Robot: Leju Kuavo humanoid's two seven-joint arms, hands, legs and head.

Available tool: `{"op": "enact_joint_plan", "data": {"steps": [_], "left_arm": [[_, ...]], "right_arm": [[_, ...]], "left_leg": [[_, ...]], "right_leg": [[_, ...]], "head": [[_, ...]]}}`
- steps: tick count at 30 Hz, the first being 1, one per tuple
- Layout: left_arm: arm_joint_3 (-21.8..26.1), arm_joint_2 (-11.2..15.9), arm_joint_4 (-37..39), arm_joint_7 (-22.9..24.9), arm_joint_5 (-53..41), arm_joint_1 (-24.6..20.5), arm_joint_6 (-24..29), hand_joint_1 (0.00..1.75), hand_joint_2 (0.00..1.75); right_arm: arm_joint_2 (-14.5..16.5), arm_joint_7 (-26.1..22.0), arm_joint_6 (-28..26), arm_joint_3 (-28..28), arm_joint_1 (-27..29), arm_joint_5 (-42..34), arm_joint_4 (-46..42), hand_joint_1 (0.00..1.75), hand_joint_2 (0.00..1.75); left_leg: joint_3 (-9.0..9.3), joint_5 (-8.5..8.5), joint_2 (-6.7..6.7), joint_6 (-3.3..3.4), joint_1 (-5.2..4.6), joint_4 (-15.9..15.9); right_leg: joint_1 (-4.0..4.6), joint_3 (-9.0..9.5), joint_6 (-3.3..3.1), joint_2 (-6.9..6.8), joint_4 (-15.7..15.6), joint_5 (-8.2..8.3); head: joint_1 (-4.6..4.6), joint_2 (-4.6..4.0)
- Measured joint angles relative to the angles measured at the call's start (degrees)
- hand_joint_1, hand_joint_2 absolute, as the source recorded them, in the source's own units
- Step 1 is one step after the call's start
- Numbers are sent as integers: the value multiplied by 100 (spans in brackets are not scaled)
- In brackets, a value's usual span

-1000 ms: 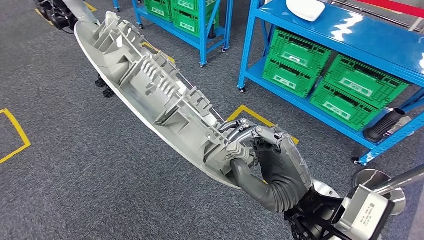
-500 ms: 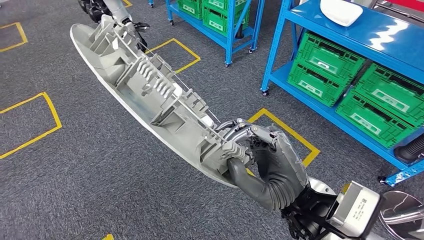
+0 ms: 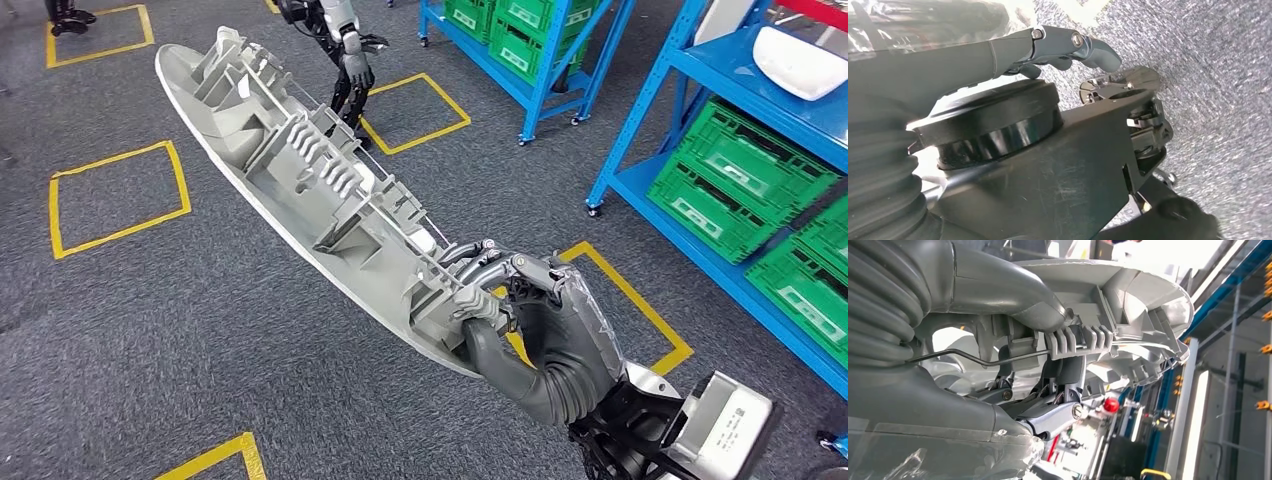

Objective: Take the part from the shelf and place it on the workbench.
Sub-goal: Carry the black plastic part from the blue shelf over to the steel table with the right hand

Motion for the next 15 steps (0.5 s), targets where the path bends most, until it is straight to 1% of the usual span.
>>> {"op": "enact_joint_plan", "data": {"steps": [1,2,3,4,5,6,7,8,9,10,11,12,13,14,15], "left_arm": [[1,-4,0,-6,1,0,1,0,175],[1,-7,0,-11,0,2,2,0,175],[1,-9,0,-15,-2,7,3,0,175],[1,-10,0,-19,-4,16,4,0,175],[1,-7,1,-22,-7,30,4,0,175],[0,-4,1,-26,-8,42,5,0,175],[0,-2,1,-29,-9,52,7,0,175],[0,3,1,-31,-9,56,8,0,175],[1,5,1,-33,-10,57,11,0,175],[1,8,2,-38,-12,53,15,0,175],[2,12,2,-44,-14,48,17,0,175],[3,14,2,-50,-16,43,20,0,175],[3,15,2,-56,-18,42,20,0,175],[3,18,3,-56,-21,46,20,0,175],[2,24,3,-55,-23,54,20,0,175]], "right_arm": [[-3,5,0,-1,0,8,-1,175,175],[-5,10,0,-3,1,15,-5,175,175],[-8,15,0,-4,2,21,-10,175,175],[-11,21,0,-5,3,25,-14,175,175],[-13,28,0,-6,2,30,-19,175,175],[-15,38,0,-7,1,35,-21,175,175],[-16,54,-1,-7,-1,45,-26,175,175],[-17,68,-1,-8,-2,58,-34,175,175],[-18,81,-2,-9,-2,71,-42,175,175],[-19,93,-2,-9,-1,84,-48,175,175],[-19,100,-1,-8,0,91,-52,175,175],[-19,108,0,-4,2,96,-53,175,175],[-19,117,1,-1,4,97,-55,175,175],[-19,126,2,3,5,99,-58,175,175],[-19,138,2,5,6,107,-63,175,175]], "left_leg": [[-20,-8,-75,-25,-3,28],[-49,-11,-136,-58,1,52],[-80,-9,-190,-93,9,67],[-105,1,-244,-132,20,72],[-117,9,-294,-168,34,67],[-126,1,-297,-199,39,73],[-159,-50,-197,-234,32,142],[-238,-157,-47,-267,23,321],[-373,-311,128,-297,21,622],[-553,-486,272,-327,22,1013],[-724,-618,324,-345,29,1378],[-837,-668,341,-352,32,1615],[-853,-617,345,-349,33,1649],[-754,-465,360,-334,31,1450],[-570,-262,416,-306,22,1089]], "right_leg": [[-19,174,-5,130,-405,178],[-30,279,-13,239,-656,261],[-30,327,-26,314,-777,274],[-19,336,-49,315,-795,257],[-14,339,-82,254,-800,263],[-15,355,-115,191,-815,266],[-21,382,-152,119,-834,267],[-29,410,-185,43,-852,263],[-24,433,-211,-34,-859,252],[-15,450,-233,-115,-859,238],[-6,457,-246,-195,-857,226],[2,464,-250,-271,-854,215],[8,472,-250,-342,-853,203],[17,488,-245,-408,-852,190],[25,509,-234,-471,-852,173]], "head": [[8,0],[12,0],[14,0],[14,0],[15,0],[17,0],[-3,0],[-29,0],[-58,0],[-89,0],[-100,0],[-107,0],[-114,0],[-119,0],[-121,0]]}}
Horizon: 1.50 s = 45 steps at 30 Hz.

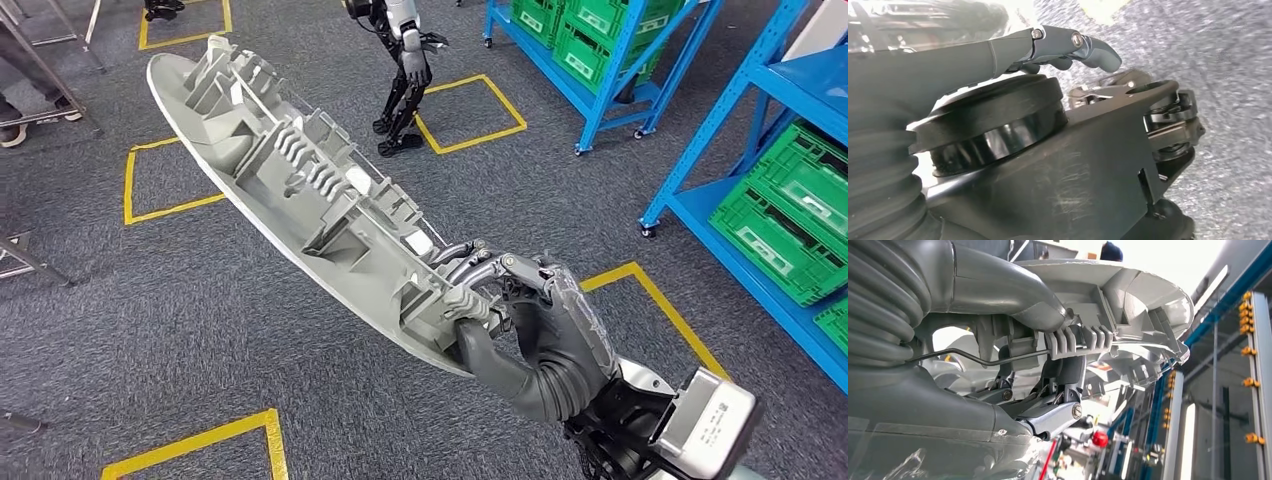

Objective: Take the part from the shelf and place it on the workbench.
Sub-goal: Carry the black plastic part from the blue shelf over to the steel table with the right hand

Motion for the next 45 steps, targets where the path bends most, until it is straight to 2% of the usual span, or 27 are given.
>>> {"op": "enact_joint_plan", "data": {"steps": [2,4,6,7,9,11,12,13,14,15,16,18,20,23,25,27,29,31,33,35,37,38,40,41,43,44,45], "left_arm": [[-1,13,1,5,-5,18,-1,0,175],[-2,21,1,1,-5,24,-6,0,175],[-2,21,1,-8,-9,29,-14,0,175],[-2,18,1,-14,-10,36,-16,0,175],[-2,12,-1,-17,-15,39,-19,0,175],[-2,-2,-1,-17,-25,30,-20,0,175],[-3,-10,-1,-17,-30,26,-20,0,175],[-5,-15,-1,-17,-32,25,-20,0,175],[-7,-16,-1,-17,-34,25,-20,0,175],[-8,-18,-1,-17,-36,23,-21,0,175],[-8,-21,-2,-17,-38,20,-21,0,175],[-8,-28,-3,-13,-44,6,-22,0,175],[-10,-33,-3,-3,-55,-5,-21,0,175],[-13,-27,-3,15,-75,3,-22,0,175],[-15,-18,-3,29,-85,-1,-20,0,175],[-14,-10,-3,40,-92,-17,-16,0,175],[-13,2,-3,43,-94,-29,-15,0,175],[-13,14,-3,49,-91,-28,-15,0,175],[-14,26,-3,62,-86,-20,-15,0,175],[-14,33,-3,68,-76,-24,-19,0,175],[-13,34,-3,66,-68,-22,-22,0,175],[-13,33,-3,66,-63,-14,-22,0,175],[-13,34,-3,68,-53,-10,-21,0,175],[-13,30,-3,69,-49,-17,-21,0,175],[-12,22,-3,70,-48,-36,-22,0,175],[-11,18,-3,72,-46,-39,-22,0,175],[-11,17,-3,73,-45,-38,-22,0,175]], "right_arm": [[0,27,-1,1,-2,24,-17,175,175],[0,54,-3,1,-3,54,-34,175,175],[0,79,-5,2,-7,82,-45,175,175],[0,93,-5,3,-13,92,-50,175,175],[0,110,-4,4,-17,110,-67,175,175],[0,125,-4,11,-13,132,-81,175,175],[0,134,-4,19,-9,143,-85,175,175],[0,143,-4,26,-6,149,-86,175,175],[0,151,-4,33,-4,152,-87,175,175],[0,158,-4,38,-4,155,-91,175,175],[-1,162,-4,40,-5,157,-97,175,175],[-4,168,-4,41,-7,168,-112,175,175],[-8,175,-7,42,-11,187,-127,175,175],[-10,182,-15,43,-22,209,-139,175,175],[-8,186,-33,43,-18,226,-144,175,175],[-7,188,-52,47,-11,245,-150,175,175],[-7,190,-57,61,-9,255,-154,175,175],[-6,191,-56,78,-9,256,-154,175,175],[-3,190,-55,85,-11,256,-156,175,175],[0,187,-59,85,-14,256,-157,175,175],[1,186,-63,86,-20,256,-157,175,175],[1,186,-64,86,-23,256,-156,175,175],[2,183,-65,86,-25,255,-157,175,175],[2,181,-67,86,-24,254,-157,175,175],[2,175,-69,87,-20,251,-156,175,175],[2,172,-69,88,-18,245,-156,175,175],[2,169,-68,89,-17,239,-156,175,175]], "left_leg": [[352,244,270,86,-63,-703],[461,245,434,177,-127,-950],[454,259,313,251,-135,-983],[457,275,239,282,-122,-1007],[472,302,112,337,-85,-1046],[470,310,-16,363,-71,-1050],[470,310,-90,370,-73,-1046],[471,308,-161,371,-76,-1040],[474,305,-232,371,-78,-1032],[479,300,-306,368,-78,-1020],[481,292,-381,359,-76,-1004],[448,279,-516,324,-69,-965],[389,290,-630,260,-40,-947],[364,299,-761,154,-18,-962],[236,127,-542,93,-30,-678],[-107,-216,-196,41,-17,67],[-347,-370,-76,6,3,585],[-173,-123,-43,9,7,262],[227,202,151,57,-29,-514],[449,288,327,148,-87,-946],[460,271,271,232,-111,-989],[460,282,213,260,-103,-1005],[475,297,108,322,-74,-1035],[481,300,60,346,-63,-1040],[482,295,-53,374,-65,-1035],[483,291,-121,378,-66,-1030],[487,285,-195,379,-67,-1021]], "right_leg": [[26,31,33,-114,4,-34],[55,30,82,-219,14,-57],[66,45,138,-350,6,-75],[58,52,166,-335,26,-112],[34,-65,208,-63,322,-318],[19,-427,225,269,1057,-659],[19,-627,229,339,1429,-781],[22,-754,229,355,1623,-785],[23,-793,225,360,1625,-686],[22,-729,214,378,1406,-484],[18,-590,197,450,1026,-226],[-7,-321,164,729,339,88],[-4,-237,143,879,106,116],[8,-183,80,693,32,128],[-13,-108,36,533,-36,137],[-6,-66,5,369,-56,120],[6,-53,-10,204,-44,91],[11,-31,1,71,-37,62],[29,7,36,-45,-29,23],[56,22,91,-146,-19,-11],[61,26,145,-252,-17,-30],[51,29,175,-232,2,-57],[22,-74,221,4,248,-222],[10,-217,234,174,535,-370],[3,-614,244,335,1273,-664],[2,-786,249,352,1553,-724],[-2,-875,252,357,1650,-669]], "head": [[-7,0],[-5,0],[3,0],[10,0],[32,0],[84,0],[112,0],[125,0],[131,0],[134,0],[140,0],[143,0],[147,0],[163,0],[128,0],[91,0],[78,0],[63,0],[43,0],[31,0],[38,0],[46,0],[61,0],[79,0],[112,0],[120,0],[124,0]]}}
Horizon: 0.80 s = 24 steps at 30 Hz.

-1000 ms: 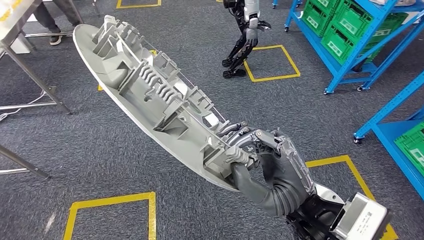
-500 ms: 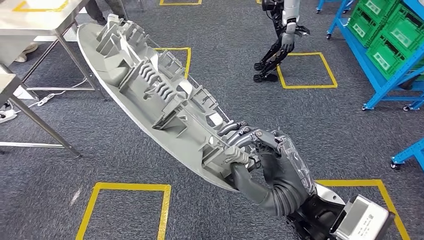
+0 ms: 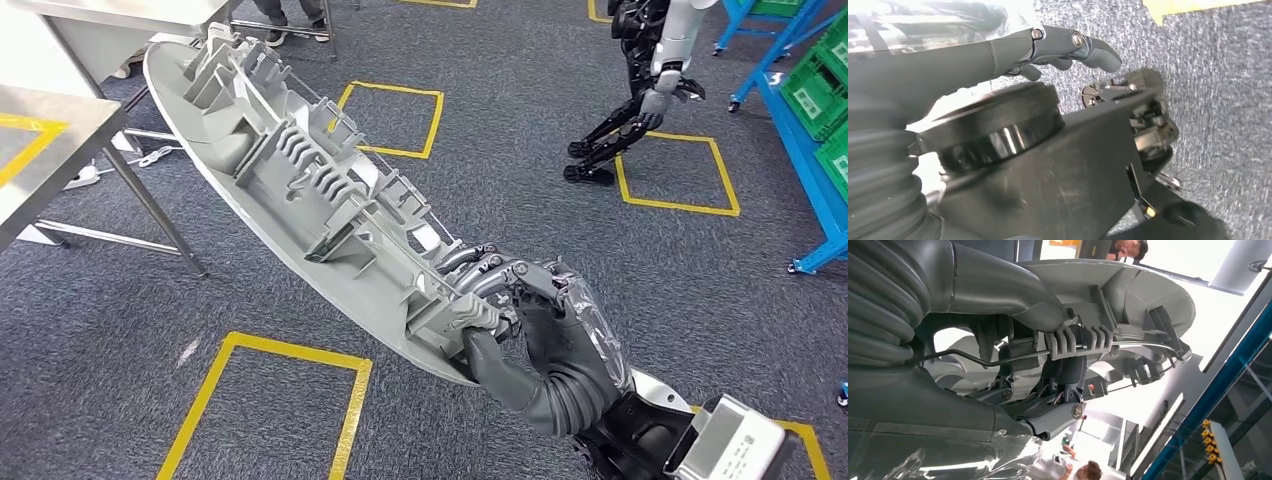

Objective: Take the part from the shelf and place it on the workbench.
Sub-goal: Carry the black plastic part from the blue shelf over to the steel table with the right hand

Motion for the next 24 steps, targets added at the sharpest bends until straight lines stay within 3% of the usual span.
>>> {"op": "enact_joint_plan", "data": {"steps": [1,2,4,6,8,9,11,13,15,16,18,20,22,24], "left_arm": [[-1,-1,0,3,0,1,0,0,175],[-1,-2,-1,9,0,1,0,0,175],[-1,-4,-1,30,-5,-6,1,0,175],[1,-4,-1,59,-16,-13,2,0,175],[1,-4,-1,72,-25,-3,1,0,175],[-1,-3,-2,74,-26,8,0,0,175],[-2,2,-2,83,-26,16,2,0,175],[-1,5,-2,87,-32,5,5,0,175],[0,9,-2,85,-40,-3,8,0,175],[0,11,-2,84,-43,-2,8,0,175],[-1,19,-2,84,-42,8,9,0,175],[-1,26,-1,85,-40,15,8,0,175],[0,28,0,76,-40,15,6,0,175],[0,28,0,69,-40,25,4,0,175]], "right_arm": [[0,-3,2,1,0,-8,0,175,175],[0,-5,5,2,-1,-16,0,175,175],[0,-14,13,2,-1,-28,4,175,175],[0,-30,20,3,-7,-39,11,175,175],[1,-43,24,3,-21,-44,15,175,175],[4,-46,25,2,-26,-44,15,175,175],[15,-50,22,2,-31,-43,15,175,175],[25,-55,15,2,-30,-42,16,175,175],[28,-57,13,6,-28,-42,17,175,175],[29,-57,14,12,-27,-42,17,175,175],[31,-57,15,27,-27,-42,17,175,175],[31,-59,15,35,-29,-42,17,175,175],[31,-61,14,36,-32,-42,19,175,175],[31,-61,13,37,-38,-42,20,175,175]], "left_leg": [[6,-9,-79,-4,1,14],[14,-23,-155,-12,4,32],[12,-56,-302,-53,17,76],[-30,-67,-424,-122,43,107],[-64,-57,-529,-198,75,100],[-66,-70,-500,-228,78,114],[-179,-231,-245,-289,69,364],[-486,-550,42,-337,75,1020],[-750,-713,112,-369,96,1572],[-755,-646,125,-374,101,1577],[-466,-272,211,-355,99,991],[-134,-37,434,-294,45,326],[-38,-41,528,-207,-16,109],[-35,-23,411,-120,-17,64]], "right_leg": [[-8,1,0,11,-95,154],[-18,111,-3,40,-401,388],[-47,429,-12,253,-1148,748],[-50,581,-27,426,-1503,823],[-29,593,-75,365,-1538,818],[-27,617,-111,303,-1566,822],[-33,686,-185,157,-1630,828],[-18,737,-229,4,-1652,806],[-5,762,-240,-150,-1650,779],[-1,776,-235,-222,-1649,764],[4,823,-212,-352,-1648,726],[30,862,-163,-458,-1639,683],[51,871,-103,-564,-1633,660],[35,884,-40,-637,-1628,633]], "head": [[3,0],[8,0],[19,0],[28,0],[36,0],[36,0],[9,0],[-32,0],[-53,0],[-64,0],[-82,0],[-102,0],[-103,0],[-95,0]]}}
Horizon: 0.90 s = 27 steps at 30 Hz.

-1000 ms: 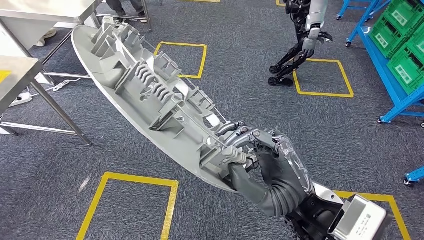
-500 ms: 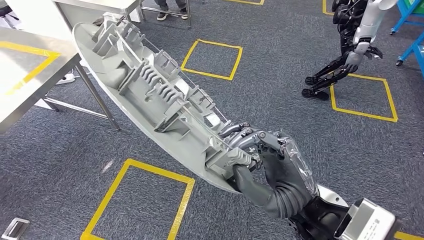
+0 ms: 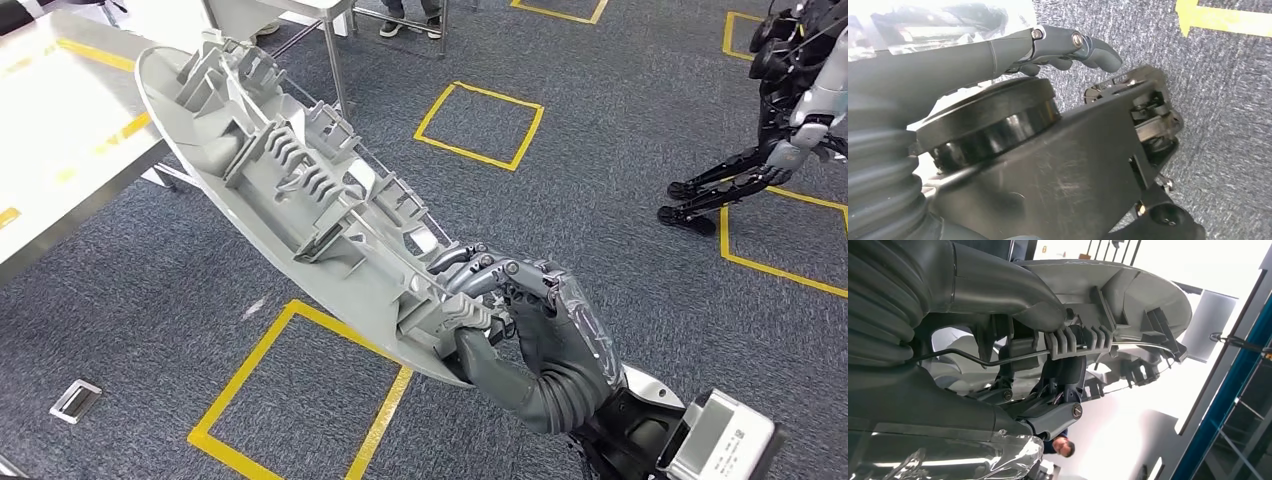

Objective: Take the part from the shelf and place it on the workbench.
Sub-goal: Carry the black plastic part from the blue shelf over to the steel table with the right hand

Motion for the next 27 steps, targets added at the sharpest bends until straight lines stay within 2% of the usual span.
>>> {"op": "enact_joint_plan", "data": {"steps": [1,2,4,5,6,7,8,9,11,12,13,15,16,18,19,20,21,22,23,25,26,27], "left_arm": [[0,1,0,-1,-1,6,-1,0,175],[0,1,0,-1,-1,5,-2,0,175],[0,-7,-1,-2,-3,-13,-3,0,175],[0,-12,-1,-3,-4,-21,-3,0,175],[0,-17,-2,-2,-4,-23,-4,0,175],[0,-17,-2,-2,-4,-22,-4,0,175],[0,-17,-2,-1,-4,-21,-4,0,175],[0,-19,-2,-1,-4,-22,-4,0,175],[0,-24,-2,0,-4,-29,-5,0,175],[0,-27,-2,1,-4,-32,-7,0,175],[0,-30,-2,1,-4,-30,-9,0,175],[-1,-27,-2,2,-5,-14,-10,0,175],[-2,-23,-2,2,-7,-3,-10,0,175],[-2,-16,-2,3,-8,1,-9,0,175],[-2,-16,-2,3,-9,-4,-7,0,175],[-2,-15,-2,3,-10,-10,-5,0,175],[-2,-14,-2,2,-11,-15,-4,0,175],[-2,-12,-2,2,-13,-16,-4,0,175],[-2,-8,-2,2,-15,-14,-4,0,175],[-2,2,-1,10,-15,-3,-2,0,175],[-2,9,-1,14,-16,1,-3,0,175],[-2,14,0,18,-17,-1,-5,0,175]], "right_arm": [[0,0,0,0,-1,0,0,175,175],[0,-1,0,0,-1,0,0,175,175],[0,-1,0,1,5,0,2,175,175],[0,-1,0,2,7,0,3,175,175],[0,0,0,4,10,0,5,175,175],[0,0,0,5,10,0,8,175,175],[0,0,0,6,10,-1,9,175,175],[0,0,0,7,9,-1,11,175,175],[-1,0,1,7,8,-2,11,175,175],[-1,1,1,7,7,-2,12,175,175],[-1,1,2,7,4,-2,13,175,175],[1,1,2,5,-6,-2,13,175,175],[3,0,2,5,-11,-2,13,175,175],[9,0,1,5,-12,-2,13,175,175],[11,0,0,5,-11,-2,13,175,175],[12,0,-1,5,-11,-2,13,175,175],[13,0,0,7,-9,-2,13,175,175],[13,0,1,10,-7,-2,14,175,175],[13,0,3,14,-7,-3,15,175,175],[14,0,4,27,-6,-4,17,175,175],[14,-1,4,32,-8,-4,17,175,175],[15,-1,3,34,-10,-4,17,175,175]], "left_leg": [[9,12,-58,37,11,-23],[20,25,-111,71,27,-45],[28,32,-221,115,39,-60],[29,30,-284,126,37,-57],[33,27,-356,131,35,-54],[39,23,-423,133,32,-50],[47,18,-503,130,31,-43],[56,10,-583,123,33,-34],[38,-10,-740,90,39,-2],[14,-11,-806,62,48,11],[-12,-8,-869,27,62,15],[-36,3,-992,-47,88,8],[-54,-27,-954,-78,85,37],[-203,-240,-674,-134,71,388],[-357,-408,-485,-161,71,728],[-527,-561,-373,-187,83,1098],[-668,-652,-318,-209,97,1389],[-741,-660,-294,-226,108,1530],[-705,-557,-274,-236,118,1447],[-404,-195,-152,-234,123,823],[-224,-54,-56,-216,103,469],[-103,6,28,-172,83,227]], "right_leg": [[-15,-15,29,74,55,-53],[-27,-84,51,207,209,-156],[-42,-413,69,513,852,-465],[-41,-622,71,583,1232,-595],[-40,-786,71,614,1502,-639],[-39,-876,69,625,1614,-600],[-40,-850,59,642,1476,-430],[-44,-731,44,700,1147,-189],[-66,-431,11,973,389,187],[-70,-343,5,1081,163,256],[-67,-307,-4,1133,70,251],[-55,-282,-34,1017,19,251],[-60,-251,-62,944,-11,254],[-71,-179,-114,781,-71,257],[-63,-152,-132,697,-82,245],[-57,-137,-143,612,-81,231],[-53,-128,-147,532,-76,215],[-52,-120,-145,458,-70,200],[-53,-109,-136,386,-62,182],[-53,-72,-104,258,-45,136],[-40,-55,-75,198,-29,109],[-24,-46,-43,146,-18,89]], "head": [[4,0],[17,0],[63,0],[83,0],[94,0],[96,0],[97,0],[102,0],[110,0],[114,0],[118,0],[125,0],[121,0],[74,0],[49,0],[27,0],[19,0],[12,0],[3,0],[-15,0],[-28,0],[-37,0]]}}
